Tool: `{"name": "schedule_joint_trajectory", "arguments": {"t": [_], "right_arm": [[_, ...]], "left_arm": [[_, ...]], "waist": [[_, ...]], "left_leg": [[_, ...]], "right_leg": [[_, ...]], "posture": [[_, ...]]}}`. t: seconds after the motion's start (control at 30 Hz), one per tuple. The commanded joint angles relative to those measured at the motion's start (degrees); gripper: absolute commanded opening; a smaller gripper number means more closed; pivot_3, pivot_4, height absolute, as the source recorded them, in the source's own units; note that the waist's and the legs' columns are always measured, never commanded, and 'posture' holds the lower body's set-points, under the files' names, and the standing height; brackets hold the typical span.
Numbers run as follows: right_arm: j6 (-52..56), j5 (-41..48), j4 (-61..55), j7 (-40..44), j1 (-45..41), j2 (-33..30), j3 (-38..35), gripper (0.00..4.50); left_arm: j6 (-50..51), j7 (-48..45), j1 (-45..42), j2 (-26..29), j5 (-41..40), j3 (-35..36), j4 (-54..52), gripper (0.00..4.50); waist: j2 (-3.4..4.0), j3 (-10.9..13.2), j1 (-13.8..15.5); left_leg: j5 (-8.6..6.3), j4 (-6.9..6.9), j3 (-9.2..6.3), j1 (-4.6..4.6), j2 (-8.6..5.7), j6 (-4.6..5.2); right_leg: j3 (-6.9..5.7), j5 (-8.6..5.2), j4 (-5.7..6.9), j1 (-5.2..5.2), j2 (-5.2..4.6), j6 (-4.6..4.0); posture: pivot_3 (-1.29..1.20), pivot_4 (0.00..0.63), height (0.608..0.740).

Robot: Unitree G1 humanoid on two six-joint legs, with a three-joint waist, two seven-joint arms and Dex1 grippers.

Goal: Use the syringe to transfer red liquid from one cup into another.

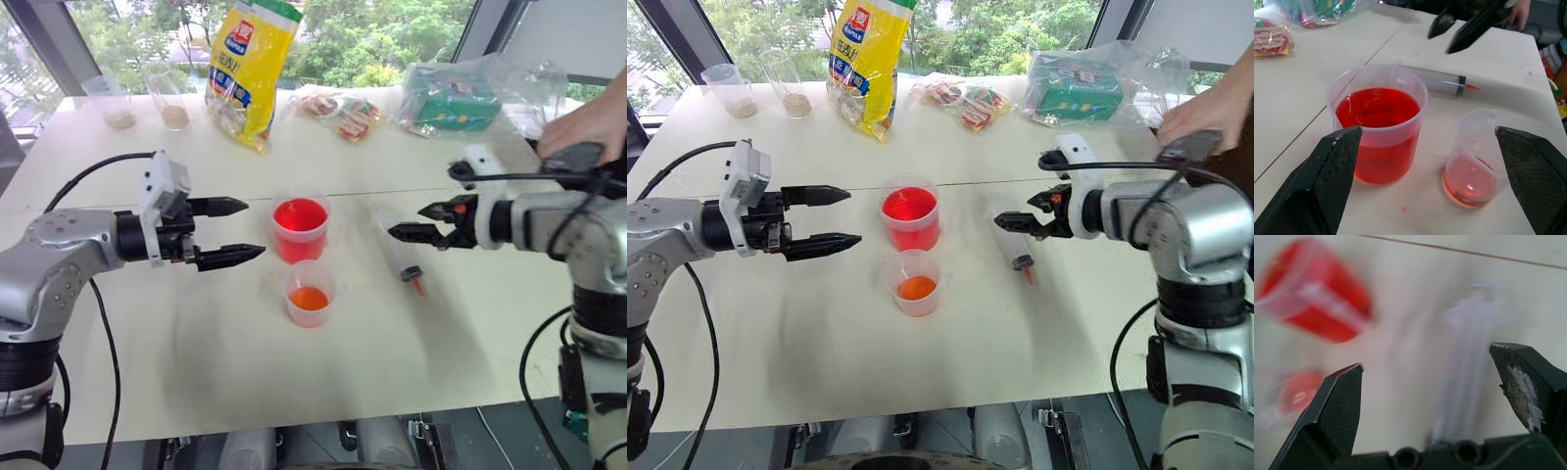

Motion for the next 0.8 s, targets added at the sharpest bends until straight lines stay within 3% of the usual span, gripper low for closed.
{"name": "schedule_joint_trajectory", "arguments": {"t": [0.03,0.43,0.8], "right_arm": [[1.8,5.5,-7.0,2.5,2.4,-2.2,-5.3,4.47],[1.8,9.8,-11.1,-0.7,6.8,-2.2,-10.5,4.47],[0.2,11.9,-10.7,-2.2,6.9,-2.9,-9.7,4.47]], "left_arm": [[0.2,-0.4,0.4,0.9,-1.1,1.9,-1.3,4.5],[0.8,0.6,0.9,0.6,-2.4,2.4,-2.8,4.5],[1.3,1.7,1.2,0.4,-3.1,2.5,-3.7,4.5]], "waist": [[-0.01,0.0,0.0],[-0.01,0.0,0.0],[-0.01,0.0,0.0]], "left_leg": [[0.0,0.01,0.0,0.0,0.0,0.0],[0.01,0.09,0.0,0.01,0.0,-0.01],[0.01,0.1,0.01,0.02,-0.01,0.0]], "right_leg": [[0.0,-0.05,0.0,0.01,-0.01,-0.08],[0.02,-0.08,0.0,0.03,-0.01,-0.14],[0.03,-0.07,0.0,0.04,-0.01,-0.14]], "posture": [[0.0,0.15,0.74],[0.0,0.15,0.74],[0.0,0.15,0.74]]}}
